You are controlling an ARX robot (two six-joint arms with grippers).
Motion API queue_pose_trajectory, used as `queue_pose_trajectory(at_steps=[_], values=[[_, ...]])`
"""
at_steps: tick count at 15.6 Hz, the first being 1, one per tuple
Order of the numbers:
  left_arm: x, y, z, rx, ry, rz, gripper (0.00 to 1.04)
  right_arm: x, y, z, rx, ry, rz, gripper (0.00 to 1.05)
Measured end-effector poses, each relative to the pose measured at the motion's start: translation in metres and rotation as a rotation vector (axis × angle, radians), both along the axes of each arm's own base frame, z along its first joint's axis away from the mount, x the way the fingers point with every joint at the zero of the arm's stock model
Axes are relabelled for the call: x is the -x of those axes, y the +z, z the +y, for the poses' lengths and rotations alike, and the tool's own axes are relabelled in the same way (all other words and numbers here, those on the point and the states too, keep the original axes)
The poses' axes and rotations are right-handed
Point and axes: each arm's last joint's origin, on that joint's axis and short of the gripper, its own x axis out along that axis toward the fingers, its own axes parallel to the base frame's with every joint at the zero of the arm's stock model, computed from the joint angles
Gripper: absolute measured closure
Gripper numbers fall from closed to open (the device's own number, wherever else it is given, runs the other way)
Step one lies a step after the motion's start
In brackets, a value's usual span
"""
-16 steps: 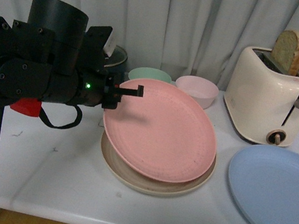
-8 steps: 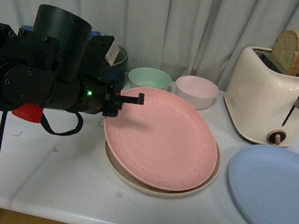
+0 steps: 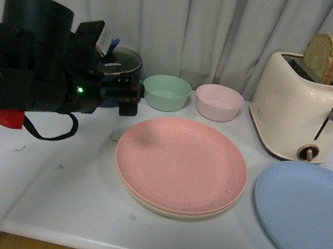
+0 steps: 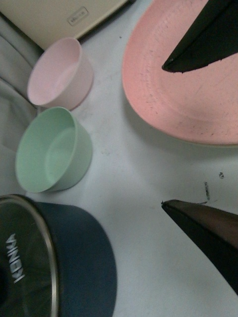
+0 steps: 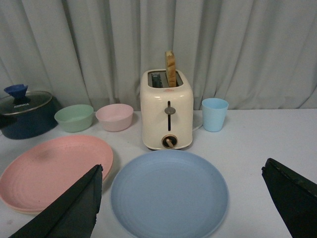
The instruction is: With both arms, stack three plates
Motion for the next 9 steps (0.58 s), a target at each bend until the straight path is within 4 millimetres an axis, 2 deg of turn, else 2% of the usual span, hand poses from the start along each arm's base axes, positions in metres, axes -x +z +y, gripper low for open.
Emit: queue_pose_trajectory(at_steps=[2, 3, 4, 5, 7, 8, 9], values=[[0.014, 0.036, 0.010, 0.002, 0.011, -0.112, 0.05, 0.000, 0.000, 0.000, 0.000, 0.000, 0.000, 0.06], [0.032, 0.057, 0.018, -0.067, 0.156, -0.325, 0.16, 0.000, 0.000, 0.000, 0.000, 0.000, 0.000, 0.06], [0.065, 0.069, 0.034, -0.124, 0.274, -0.441, 0.29, 0.000, 0.000, 0.000, 0.000, 0.000, 0.000, 0.06], [0.095, 0.074, 0.051, -0.150, 0.307, -0.488, 0.40, 0.000, 0.000, 0.000, 0.000, 0.000, 0.000, 0.06], [0.164, 0.064, 0.089, -0.197, 0.331, -0.442, 0.65, 0.000, 0.000, 0.000, 0.000, 0.000, 0.000, 0.06], [0.187, 0.058, 0.094, -0.208, 0.347, -0.414, 0.76, 0.000, 0.000, 0.000, 0.000, 0.000, 0.000, 0.06], [0.202, 0.057, 0.092, -0.204, 0.323, -0.414, 0.88, 0.000, 0.000, 0.000, 0.000, 0.000, 0.000, 0.06]])
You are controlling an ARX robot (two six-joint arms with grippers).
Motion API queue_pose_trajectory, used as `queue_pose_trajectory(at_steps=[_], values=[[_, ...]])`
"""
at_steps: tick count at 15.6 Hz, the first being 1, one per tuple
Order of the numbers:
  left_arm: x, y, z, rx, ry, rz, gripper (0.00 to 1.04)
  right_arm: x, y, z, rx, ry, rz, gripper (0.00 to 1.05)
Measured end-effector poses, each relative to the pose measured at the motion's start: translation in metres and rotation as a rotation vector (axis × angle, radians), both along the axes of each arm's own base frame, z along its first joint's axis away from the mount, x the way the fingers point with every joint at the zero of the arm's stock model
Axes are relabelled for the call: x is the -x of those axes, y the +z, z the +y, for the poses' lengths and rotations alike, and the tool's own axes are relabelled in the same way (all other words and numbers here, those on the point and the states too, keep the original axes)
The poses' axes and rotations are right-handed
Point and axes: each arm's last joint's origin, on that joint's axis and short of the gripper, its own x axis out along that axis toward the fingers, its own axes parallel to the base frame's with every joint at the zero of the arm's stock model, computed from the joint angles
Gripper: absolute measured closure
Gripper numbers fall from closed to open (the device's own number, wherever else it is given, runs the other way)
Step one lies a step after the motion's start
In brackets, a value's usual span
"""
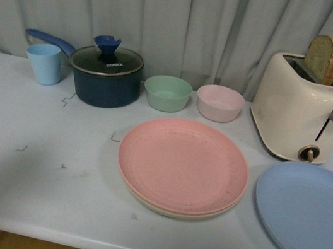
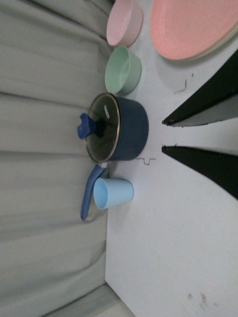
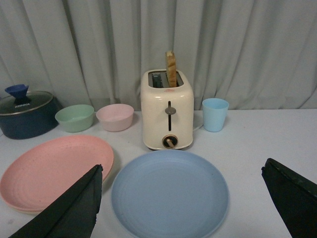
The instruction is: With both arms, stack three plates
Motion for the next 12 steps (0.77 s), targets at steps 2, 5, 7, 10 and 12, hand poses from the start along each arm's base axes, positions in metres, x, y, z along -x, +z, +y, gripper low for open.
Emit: queue_pose_trajectory(at_steps=[2, 5, 7, 10, 12], values=[[0.016, 0.005, -0.002, -0.003, -0.013, -0.021, 1.03, 0.000, 0.000, 0.000, 0.000, 0.000, 0.000, 0.06], [0.040, 0.003, -0.001, -0.003, -0.012, -0.010, 1.03, 0.000, 0.000, 0.000, 0.000, 0.000, 0.000, 0.06], [0.051, 0.004, -0.001, -0.003, -0.012, -0.014, 1.03, 0.000, 0.000, 0.000, 0.000, 0.000, 0.000, 0.06], [0.065, 0.005, -0.001, -0.003, -0.012, -0.017, 1.03, 0.000, 0.000, 0.000, 0.000, 0.000, 0.000, 0.06], [0.073, 0.005, -0.001, -0.003, -0.012, -0.018, 1.03, 0.000, 0.000, 0.000, 0.000, 0.000, 0.000, 0.06]])
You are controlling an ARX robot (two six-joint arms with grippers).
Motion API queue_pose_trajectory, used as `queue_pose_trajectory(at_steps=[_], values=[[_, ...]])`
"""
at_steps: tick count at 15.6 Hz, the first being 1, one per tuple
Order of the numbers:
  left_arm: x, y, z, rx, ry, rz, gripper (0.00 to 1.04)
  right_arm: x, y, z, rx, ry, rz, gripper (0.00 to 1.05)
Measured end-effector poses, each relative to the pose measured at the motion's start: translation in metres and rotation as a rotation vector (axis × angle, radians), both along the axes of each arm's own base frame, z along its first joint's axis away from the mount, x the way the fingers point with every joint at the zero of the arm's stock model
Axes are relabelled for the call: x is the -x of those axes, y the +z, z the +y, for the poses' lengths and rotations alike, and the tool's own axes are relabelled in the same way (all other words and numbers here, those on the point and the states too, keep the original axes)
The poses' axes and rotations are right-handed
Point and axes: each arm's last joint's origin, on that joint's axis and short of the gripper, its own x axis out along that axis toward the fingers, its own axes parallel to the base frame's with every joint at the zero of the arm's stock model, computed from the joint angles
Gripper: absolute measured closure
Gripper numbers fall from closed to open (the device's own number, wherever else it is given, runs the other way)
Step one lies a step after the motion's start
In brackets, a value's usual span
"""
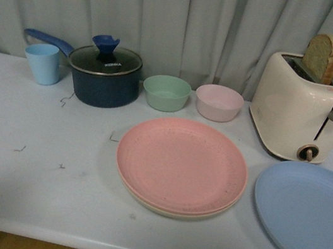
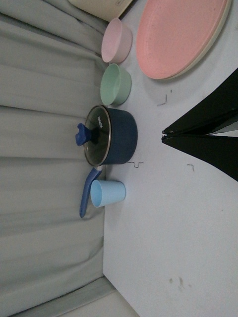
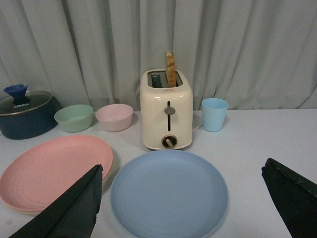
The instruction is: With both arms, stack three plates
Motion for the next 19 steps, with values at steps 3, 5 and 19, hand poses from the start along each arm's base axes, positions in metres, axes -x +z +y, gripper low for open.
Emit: queue_pose_trajectory(at_steps=[3, 5, 19], values=[[0.009, 0.004, 0.000, 0.000, 0.000, -0.013, 1.03, 0.000, 0.000, 0.000, 0.000, 0.000, 0.000, 0.06], [0.014, 0.005, 0.000, 0.000, 0.000, -0.019, 1.03, 0.000, 0.000, 0.000, 0.000, 0.000, 0.000, 0.06], [0.044, 0.003, 0.000, 0.000, 0.000, -0.010, 1.03, 0.000, 0.000, 0.000, 0.000, 0.000, 0.000, 0.06]])
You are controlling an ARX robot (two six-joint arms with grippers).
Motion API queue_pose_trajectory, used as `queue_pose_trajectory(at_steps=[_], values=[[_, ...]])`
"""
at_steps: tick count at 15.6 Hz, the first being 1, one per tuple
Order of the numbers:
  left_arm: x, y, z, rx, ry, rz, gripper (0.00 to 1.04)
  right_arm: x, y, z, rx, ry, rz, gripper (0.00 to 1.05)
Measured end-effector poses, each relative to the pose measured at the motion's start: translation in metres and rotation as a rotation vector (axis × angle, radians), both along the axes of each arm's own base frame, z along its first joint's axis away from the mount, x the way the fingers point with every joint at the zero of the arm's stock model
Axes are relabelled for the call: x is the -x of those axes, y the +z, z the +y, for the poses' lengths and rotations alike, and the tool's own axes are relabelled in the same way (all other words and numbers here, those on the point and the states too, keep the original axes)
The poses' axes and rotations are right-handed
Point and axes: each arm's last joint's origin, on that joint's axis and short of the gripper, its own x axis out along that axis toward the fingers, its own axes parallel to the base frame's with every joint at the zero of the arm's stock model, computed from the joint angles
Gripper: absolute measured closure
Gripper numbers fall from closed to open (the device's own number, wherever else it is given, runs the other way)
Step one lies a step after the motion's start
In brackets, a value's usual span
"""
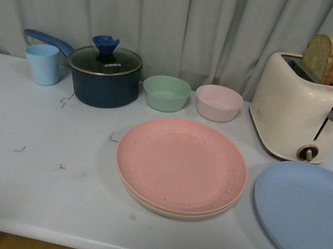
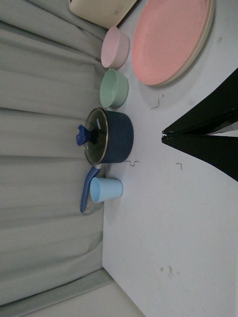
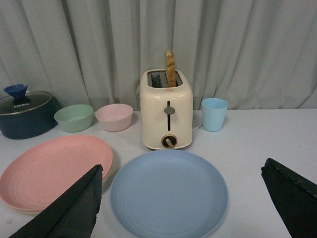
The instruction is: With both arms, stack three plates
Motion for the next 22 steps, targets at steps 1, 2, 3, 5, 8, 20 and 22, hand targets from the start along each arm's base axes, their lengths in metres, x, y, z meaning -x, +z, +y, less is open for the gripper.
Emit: queue_pose_trajectory(at_steps=[1, 2, 3, 5, 8, 20, 22], values=[[0.000, 0.001, 0.000, 0.000, 0.000, -0.006, 1.03, 0.000, 0.000, 0.000, 0.000, 0.000, 0.000, 0.06], [0.000, 0.000, 0.000, 0.000, 0.000, -0.004, 0.99, 0.000, 0.000, 0.000, 0.000, 0.000, 0.000, 0.06], [0.000, 0.001, 0.000, 0.000, 0.000, -0.006, 0.90, 0.000, 0.000, 0.000, 0.000, 0.000, 0.000, 0.06], [0.000, 0.000, 0.000, 0.000, 0.000, -0.005, 0.70, -0.001, 0.002, 0.000, 0.009, 0.028, -0.017, 0.06], [0.000, 0.000, 0.000, 0.000, 0.000, -0.005, 0.34, -0.033, 0.016, -0.019, 0.074, 0.124, -0.115, 0.06], [0.000, 0.000, 0.000, -0.001, 0.000, -0.005, 0.07, -0.228, -0.043, -0.074, -0.053, -0.246, 0.263, 0.06], [0.000, 0.000, 0.000, -0.001, 0.000, -0.005, 0.07, -0.233, -0.084, -0.080, -0.036, -0.260, 0.400, 0.06]])
